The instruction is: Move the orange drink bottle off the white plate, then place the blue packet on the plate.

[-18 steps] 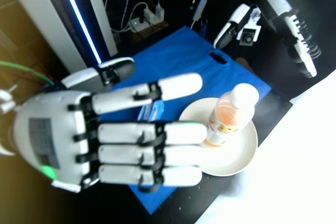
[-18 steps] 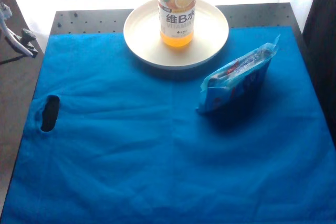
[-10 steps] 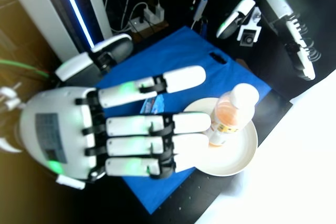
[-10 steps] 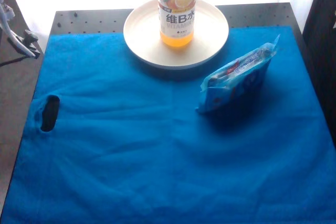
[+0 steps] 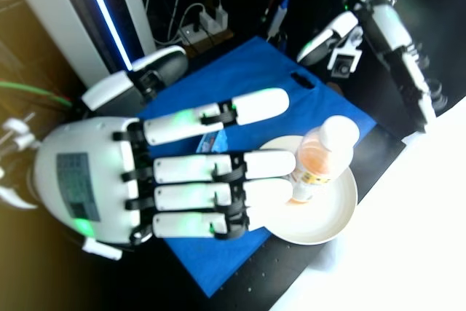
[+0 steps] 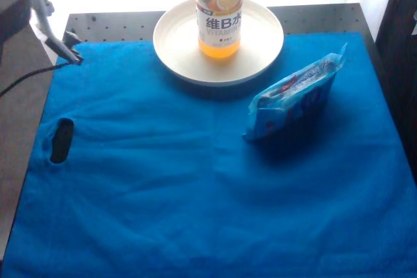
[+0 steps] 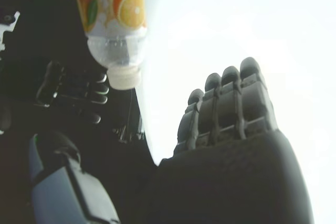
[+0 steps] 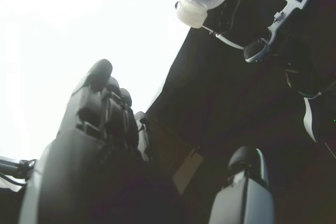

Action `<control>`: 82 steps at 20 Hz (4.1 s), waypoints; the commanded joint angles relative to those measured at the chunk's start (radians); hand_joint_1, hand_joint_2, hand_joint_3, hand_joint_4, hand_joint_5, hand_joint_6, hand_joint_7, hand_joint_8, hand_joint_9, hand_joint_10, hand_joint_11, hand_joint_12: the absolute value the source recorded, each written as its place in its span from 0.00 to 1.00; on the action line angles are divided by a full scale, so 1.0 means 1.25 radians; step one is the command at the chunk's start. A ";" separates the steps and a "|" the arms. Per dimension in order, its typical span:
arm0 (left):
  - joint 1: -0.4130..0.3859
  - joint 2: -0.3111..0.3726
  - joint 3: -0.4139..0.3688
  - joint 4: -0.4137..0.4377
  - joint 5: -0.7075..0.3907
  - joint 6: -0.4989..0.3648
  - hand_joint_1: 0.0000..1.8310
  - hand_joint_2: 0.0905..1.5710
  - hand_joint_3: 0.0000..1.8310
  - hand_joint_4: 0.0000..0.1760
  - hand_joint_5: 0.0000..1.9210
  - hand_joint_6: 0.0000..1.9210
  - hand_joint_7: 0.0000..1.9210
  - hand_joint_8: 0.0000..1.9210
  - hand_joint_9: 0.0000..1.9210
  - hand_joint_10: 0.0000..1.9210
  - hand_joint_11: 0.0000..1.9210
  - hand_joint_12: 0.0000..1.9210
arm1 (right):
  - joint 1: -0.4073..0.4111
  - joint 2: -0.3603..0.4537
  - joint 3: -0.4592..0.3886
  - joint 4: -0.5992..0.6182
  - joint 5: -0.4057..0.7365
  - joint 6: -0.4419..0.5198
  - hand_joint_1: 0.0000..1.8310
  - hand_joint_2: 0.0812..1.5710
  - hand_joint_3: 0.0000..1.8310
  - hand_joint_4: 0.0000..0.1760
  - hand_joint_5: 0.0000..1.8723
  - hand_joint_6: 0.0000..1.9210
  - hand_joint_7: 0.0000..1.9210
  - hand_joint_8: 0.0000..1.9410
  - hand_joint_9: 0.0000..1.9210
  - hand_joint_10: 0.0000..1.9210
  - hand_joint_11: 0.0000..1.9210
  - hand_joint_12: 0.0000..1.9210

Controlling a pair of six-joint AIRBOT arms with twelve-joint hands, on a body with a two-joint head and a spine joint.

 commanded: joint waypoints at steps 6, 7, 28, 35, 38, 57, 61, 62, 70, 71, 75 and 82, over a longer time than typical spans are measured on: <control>-0.032 -0.060 0.058 0.009 -0.019 -0.027 0.26 0.34 0.00 0.47 0.00 0.00 0.07 0.01 0.04 0.01 0.01 0.02 | 0.025 -0.007 -0.003 0.002 0.088 0.018 0.23 0.52 0.00 0.91 0.00 0.00 0.05 0.00 0.02 0.00 0.00 0.16; -0.033 -0.070 0.072 0.028 -0.009 -0.046 0.27 0.34 0.00 0.45 0.00 0.00 0.07 0.01 0.04 0.01 0.01 0.02 | 0.025 -0.007 -0.004 -0.001 0.088 0.020 0.23 0.54 0.00 0.85 0.00 0.00 0.05 0.00 0.01 0.00 0.00 0.14; -0.011 -0.198 0.184 0.140 0.069 -0.180 0.28 0.33 0.00 0.73 0.00 0.00 0.07 0.00 0.00 0.00 0.00 0.00 | 0.027 -0.017 -0.009 -0.018 0.098 0.020 0.26 0.49 0.00 0.93 0.02 0.00 0.05 0.00 0.04 0.00 0.00 0.29; -0.006 -0.210 0.184 0.149 0.052 -0.198 0.32 0.34 0.00 0.72 0.00 0.00 0.09 0.01 0.02 0.01 0.00 0.00 | 0.032 -0.018 -0.009 -0.018 0.098 0.019 0.27 0.48 0.00 0.93 0.01 0.00 0.04 0.00 0.05 0.00 0.00 0.35; -0.005 -0.216 0.184 0.152 0.043 -0.209 0.35 0.41 0.00 0.50 0.06 0.00 0.16 0.00 0.08 0.00 0.01 0.00 | 0.033 -0.021 -0.008 -0.018 0.098 0.019 0.28 0.49 0.00 1.00 0.02 0.00 0.05 0.00 0.05 0.00 0.00 0.34; 0.005 -0.221 0.216 0.148 -0.102 -0.338 0.67 0.71 0.00 0.00 0.55 0.40 0.43 0.69 0.31 0.44 0.09 0.82 | 0.034 -0.024 -0.009 -0.018 0.098 0.019 0.26 0.50 0.00 0.89 0.04 0.00 0.08 0.00 0.05 0.00 0.00 0.25; 0.009 -0.183 0.182 0.129 -0.166 -0.350 0.66 0.70 0.00 0.00 0.52 0.47 0.47 0.60 0.39 0.31 0.15 0.70 | 0.034 -0.024 -0.011 -0.018 0.098 0.019 0.27 0.51 0.00 0.82 0.04 0.00 0.08 0.00 0.05 0.00 0.00 0.26; 0.009 -0.170 0.169 0.129 -0.180 -0.350 0.66 0.71 0.00 0.00 0.51 0.54 0.44 0.59 0.40 0.17 0.15 0.59 | 0.034 -0.024 -0.011 -0.018 0.098 0.019 0.27 0.52 0.00 0.82 0.04 0.00 0.08 0.00 0.05 0.00 0.00 0.25; 0.021 -0.046 0.032 0.124 -0.312 -0.350 0.65 0.72 0.00 0.00 0.51 0.55 0.42 0.62 0.43 0.00 0.17 0.54 | 0.034 -0.024 -0.018 -0.018 0.099 0.019 0.27 0.48 0.00 0.69 0.04 0.00 0.06 0.00 0.08 0.00 0.00 0.37; 0.027 -0.022 0.006 0.124 -0.330 -0.349 0.56 0.71 0.00 0.76 0.48 0.57 0.40 0.26 0.38 0.00 0.14 0.51 | 0.034 -0.024 -0.018 -0.018 0.099 0.019 0.28 0.48 0.00 0.70 0.04 0.00 0.05 0.00 0.07 0.00 0.00 0.35; 0.050 0.056 -0.073 0.124 -0.378 -0.345 0.65 0.74 0.00 0.00 0.49 0.49 0.40 0.70 0.47 0.05 0.19 0.56 | 0.034 -0.024 -0.018 -0.018 0.098 0.019 0.26 0.49 0.00 0.69 0.03 0.00 0.07 0.00 0.07 0.00 0.00 0.37; 0.114 0.142 -0.174 0.121 -0.447 -0.317 0.65 0.73 0.00 0.04 0.47 0.61 0.43 0.60 0.51 0.04 0.22 0.59 | 0.034 -0.024 -0.018 -0.018 0.098 0.019 0.26 0.52 0.00 0.78 0.04 0.00 0.10 0.00 0.09 0.00 0.00 0.41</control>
